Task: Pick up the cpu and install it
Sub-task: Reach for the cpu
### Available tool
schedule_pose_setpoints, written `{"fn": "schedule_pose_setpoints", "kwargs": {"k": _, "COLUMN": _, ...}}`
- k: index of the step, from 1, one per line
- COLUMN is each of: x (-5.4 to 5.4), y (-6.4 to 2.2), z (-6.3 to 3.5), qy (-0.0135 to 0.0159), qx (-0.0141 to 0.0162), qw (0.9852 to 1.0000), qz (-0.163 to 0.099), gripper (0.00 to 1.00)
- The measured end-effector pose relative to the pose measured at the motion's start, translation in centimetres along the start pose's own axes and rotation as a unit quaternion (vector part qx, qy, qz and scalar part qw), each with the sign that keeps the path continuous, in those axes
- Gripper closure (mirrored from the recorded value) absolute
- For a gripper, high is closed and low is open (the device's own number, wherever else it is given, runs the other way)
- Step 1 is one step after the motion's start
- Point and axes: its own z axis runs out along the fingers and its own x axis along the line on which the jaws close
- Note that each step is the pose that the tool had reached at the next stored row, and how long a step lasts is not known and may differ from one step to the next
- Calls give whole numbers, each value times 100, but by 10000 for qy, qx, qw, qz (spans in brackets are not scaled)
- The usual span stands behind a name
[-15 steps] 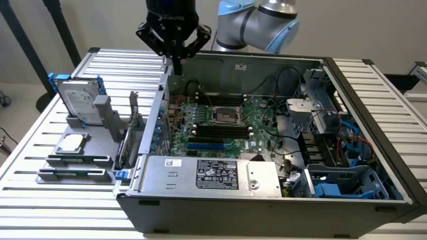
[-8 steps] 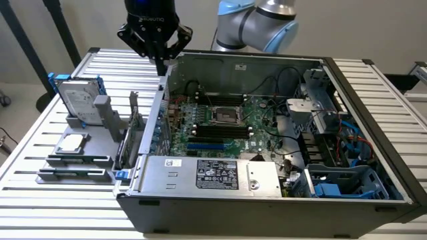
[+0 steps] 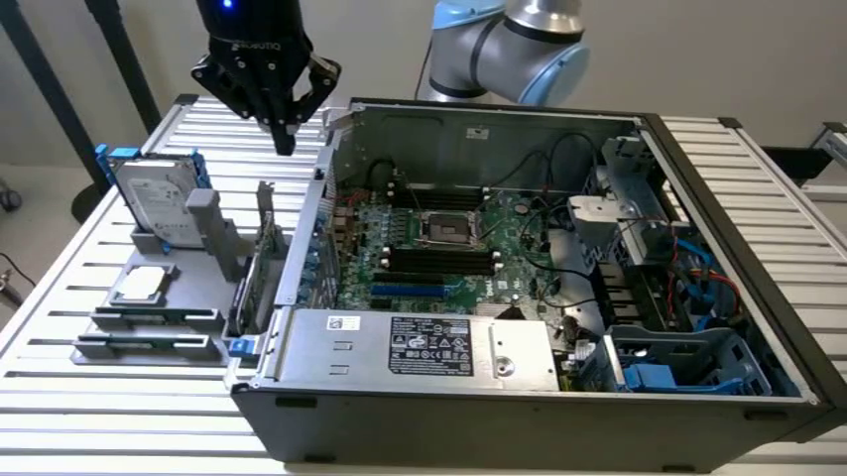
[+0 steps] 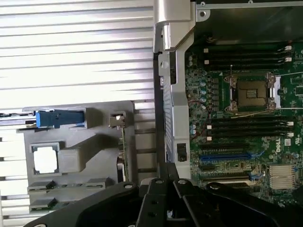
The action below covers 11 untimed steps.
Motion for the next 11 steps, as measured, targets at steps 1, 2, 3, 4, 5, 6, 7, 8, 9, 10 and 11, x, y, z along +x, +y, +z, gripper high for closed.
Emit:
{"fn": "schedule_pose_setpoints", "kwargs": {"k": 1, "x": 43, "y": -4, "z": 9, "qy": 1, "qx": 1, "qw": 10000, "qz": -1, "gripper": 89}}
{"fn": "schedule_pose_setpoints", "kwargs": {"k": 2, "x": 90, "y": -7, "z": 19, "qy": 4, "qx": 2, "qw": 10000, "qz": 0, "gripper": 89}}
{"fn": "schedule_pose_setpoints", "kwargs": {"k": 3, "x": 135, "y": -11, "z": 29, "qy": 5, "qx": 3, "qw": 10000, "qz": 0, "gripper": 89}}
{"fn": "schedule_pose_setpoints", "kwargs": {"k": 4, "x": 184, "y": -15, "z": 40, "qy": 8, "qx": 4, "qw": 10000, "qz": 1, "gripper": 89}}
{"fn": "schedule_pose_setpoints", "kwargs": {"k": 5, "x": 229, "y": -19, "z": 48, "qy": 10, "qx": 5, "qw": 10000, "qz": 0, "gripper": 89}}
{"fn": "schedule_pose_setpoints", "kwargs": {"k": 6, "x": 274, "y": -22, "z": 57, "qy": 12, "qx": 6, "qw": 10000, "qz": 0, "gripper": 89}}
{"fn": "schedule_pose_setpoints", "kwargs": {"k": 7, "x": 319, "y": -26, "z": 65, "qy": 13, "qx": 8, "qw": 10000, "qz": 0, "gripper": 89}}
{"fn": "schedule_pose_setpoints", "kwargs": {"k": 8, "x": 364, "y": -29, "z": 73, "qy": 16, "qx": 10, "qw": 10000, "qz": 0, "gripper": 89}}
{"fn": "schedule_pose_setpoints", "kwargs": {"k": 9, "x": 409, "y": -33, "z": 80, "qy": 18, "qx": 12, "qw": 10000, "qz": 1, "gripper": 89}}
{"fn": "schedule_pose_setpoints", "kwargs": {"k": 10, "x": 454, "y": -36, "z": 86, "qy": 21, "qx": 15, "qw": 10000, "qz": 0, "gripper": 89}}
{"fn": "schedule_pose_setpoints", "kwargs": {"k": 11, "x": 499, "y": -40, "z": 92, "qy": 24, "qx": 17, "qw": 10000, "qz": 0, "gripper": 89}}
